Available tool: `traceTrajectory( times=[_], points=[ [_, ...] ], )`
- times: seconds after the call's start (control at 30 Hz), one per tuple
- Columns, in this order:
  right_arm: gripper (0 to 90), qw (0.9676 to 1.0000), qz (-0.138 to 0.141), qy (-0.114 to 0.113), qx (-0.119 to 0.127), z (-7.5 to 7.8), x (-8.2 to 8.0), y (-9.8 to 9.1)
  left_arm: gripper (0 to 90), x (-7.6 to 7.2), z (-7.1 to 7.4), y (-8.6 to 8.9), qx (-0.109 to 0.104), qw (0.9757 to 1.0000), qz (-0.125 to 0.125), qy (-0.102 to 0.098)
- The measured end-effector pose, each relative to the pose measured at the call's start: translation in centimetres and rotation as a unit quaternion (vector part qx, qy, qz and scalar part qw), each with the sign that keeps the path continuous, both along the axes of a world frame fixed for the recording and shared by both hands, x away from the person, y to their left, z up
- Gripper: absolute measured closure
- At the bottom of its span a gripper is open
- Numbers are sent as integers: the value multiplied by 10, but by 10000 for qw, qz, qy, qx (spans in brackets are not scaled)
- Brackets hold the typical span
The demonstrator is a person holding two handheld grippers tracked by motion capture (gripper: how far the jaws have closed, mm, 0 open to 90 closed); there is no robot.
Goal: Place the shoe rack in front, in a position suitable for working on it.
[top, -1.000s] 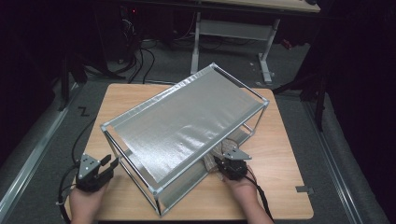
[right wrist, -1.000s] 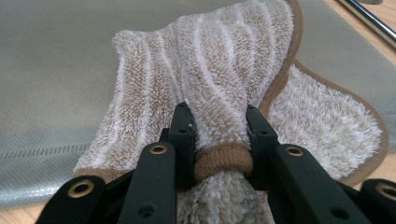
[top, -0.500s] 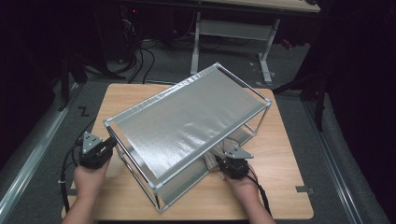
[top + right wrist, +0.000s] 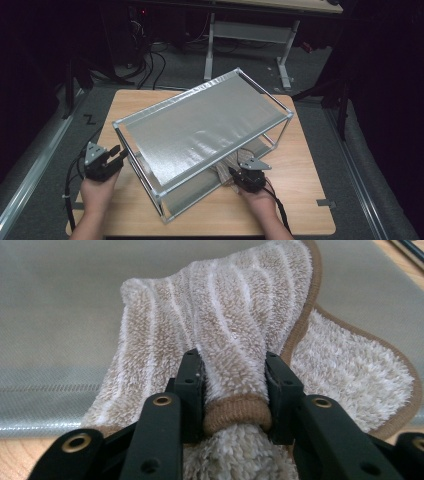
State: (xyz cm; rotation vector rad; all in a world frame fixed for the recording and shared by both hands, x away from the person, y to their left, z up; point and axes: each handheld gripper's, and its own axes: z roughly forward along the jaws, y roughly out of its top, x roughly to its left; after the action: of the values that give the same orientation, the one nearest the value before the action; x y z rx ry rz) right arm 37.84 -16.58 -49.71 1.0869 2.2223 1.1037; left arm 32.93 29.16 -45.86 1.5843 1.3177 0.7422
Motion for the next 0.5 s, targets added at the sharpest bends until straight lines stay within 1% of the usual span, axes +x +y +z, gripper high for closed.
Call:
traceTrajectory(
  times=[0.03, 0.07, 0.1, 0.13, 0.17, 0.2, 0.23, 0.27, 0.3, 0.33, 0.37, 0.4, 0.43, 0.47, 0.5],
  points=[
    [662, 10000, 0, 0, 0, 0, 0, 0, 595, 0, 0, 0, 0, 10000, 0, 0],
    [658, 10000, 5, 4, 13, 0, 0, -1, 595, -10, -4, -3, 62, 10000, -12, 15],
    [655, 10000, 22, -33, 25, 1, 1, -1, 589, -17, -12, -8, 255, 9996, -49, 113],
    [655, 10000, 7, -71, 7, 1, 1, -1, 588, -20, -17, -11, 398, 9990, -76, 206],
    [654, 9999, -10, -117, -14, 2, 1, -2, 587, -22, -23, -12, 473, 9984, -106, 295],
    [653, 9999, -41, -157, -24, 2, 1, -2, 581, -22, -28, -14, 477, 9977, -155, 449],
    [652, 9997, -99, -211, -30, 3, 2, -3, 571, -22, -30, -15, 435, 9975, -183, 522],
    [651, 9996, -143, -231, -41, 3, 4, -4, 561, -20, -33, -17, 468, 9965, -252, 641],
    [648, 9995, -204, -235, -43, 5, 6, -6, 543, -18, -34, -20, 617, 9952, -275, 712],
    [648, 9995, -204, -235, -43, 5, 6, -6, 539, -18, -34, -20, 617, 9952, -275, 712],
    [647, 9990, -361, -266, -26, 7, 13, -10, 537, -17, -35, -23, 783, 9936, -313, 756],
    [647, 9987, -414, -302, -7, 8, 15, -12, 536, -16, -37, -26, 952, 9910, -399, 846],
    [647, 9984, -464, -328, -11, 9, 17, -14, 534, -15, -39, -29, 1022, 9900, -435, 874],
    [647, 9984, -464, -328, -11, 9, 17, -14, 534, -15, -39, -29, 1022, 9900, -435, 874],
    [648, 9975, -605, -348, -121, 10, 27, -19, 544, -14, -43, -33, 1045, 9893, -508, 879]
  ],
)
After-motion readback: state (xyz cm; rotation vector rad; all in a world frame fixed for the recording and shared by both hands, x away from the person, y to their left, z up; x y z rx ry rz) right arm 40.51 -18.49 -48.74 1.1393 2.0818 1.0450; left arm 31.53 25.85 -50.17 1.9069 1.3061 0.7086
